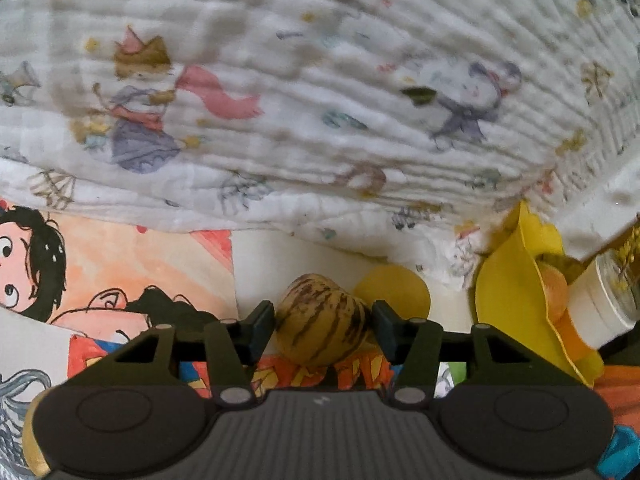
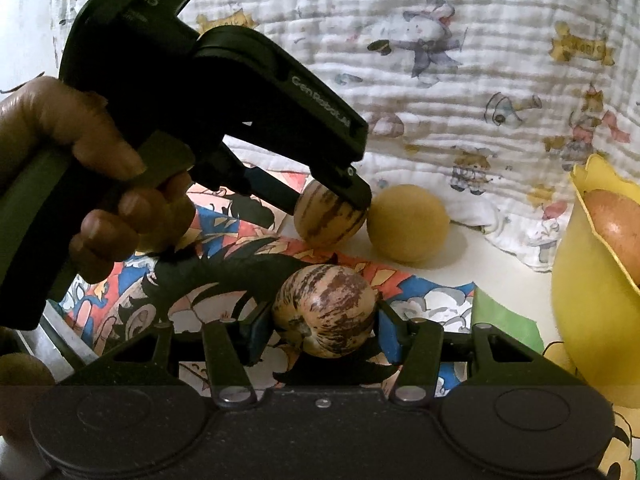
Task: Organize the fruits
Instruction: 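Carry the pepino melon over the tray with the left tool while the right tool carries its melon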
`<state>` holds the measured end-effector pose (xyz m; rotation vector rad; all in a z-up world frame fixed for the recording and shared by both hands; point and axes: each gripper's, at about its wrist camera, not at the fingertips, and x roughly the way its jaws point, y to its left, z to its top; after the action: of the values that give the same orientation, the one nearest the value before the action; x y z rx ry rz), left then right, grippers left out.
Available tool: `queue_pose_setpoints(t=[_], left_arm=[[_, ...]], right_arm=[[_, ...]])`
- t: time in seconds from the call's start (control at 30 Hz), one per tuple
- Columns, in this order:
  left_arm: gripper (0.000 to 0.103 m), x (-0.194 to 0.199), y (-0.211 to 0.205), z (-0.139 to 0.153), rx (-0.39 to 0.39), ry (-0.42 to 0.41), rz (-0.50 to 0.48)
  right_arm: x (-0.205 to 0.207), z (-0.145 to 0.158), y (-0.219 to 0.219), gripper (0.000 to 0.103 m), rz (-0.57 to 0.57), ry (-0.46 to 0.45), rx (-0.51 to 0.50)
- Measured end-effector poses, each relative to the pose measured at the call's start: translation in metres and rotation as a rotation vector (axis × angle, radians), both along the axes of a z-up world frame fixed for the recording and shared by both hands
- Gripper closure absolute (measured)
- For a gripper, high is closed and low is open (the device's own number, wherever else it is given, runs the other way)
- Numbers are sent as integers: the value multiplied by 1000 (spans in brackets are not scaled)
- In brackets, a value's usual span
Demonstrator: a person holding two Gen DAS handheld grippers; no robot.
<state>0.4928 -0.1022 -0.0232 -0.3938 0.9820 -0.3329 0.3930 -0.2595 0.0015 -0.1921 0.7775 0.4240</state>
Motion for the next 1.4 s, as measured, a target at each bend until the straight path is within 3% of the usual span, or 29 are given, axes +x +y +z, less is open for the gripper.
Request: queue_pose_setpoints(t=[0.3,0.77,1.07,1.4], left_arm=[[44,-7,-15,0,72,-33,-75],[46,-41,-2,11,46,-21,-96],[46,-92,17,31,23,-19,-99],[46,-170,44,45,22,-47,-122]], right_arm=[[-5,-2,1,47,0,1,-1],[-27,5,-1,47,-5,-25,15],[-68,21,-2,47,27,-47,29],[-135,37,2,47,144,-37,44]])
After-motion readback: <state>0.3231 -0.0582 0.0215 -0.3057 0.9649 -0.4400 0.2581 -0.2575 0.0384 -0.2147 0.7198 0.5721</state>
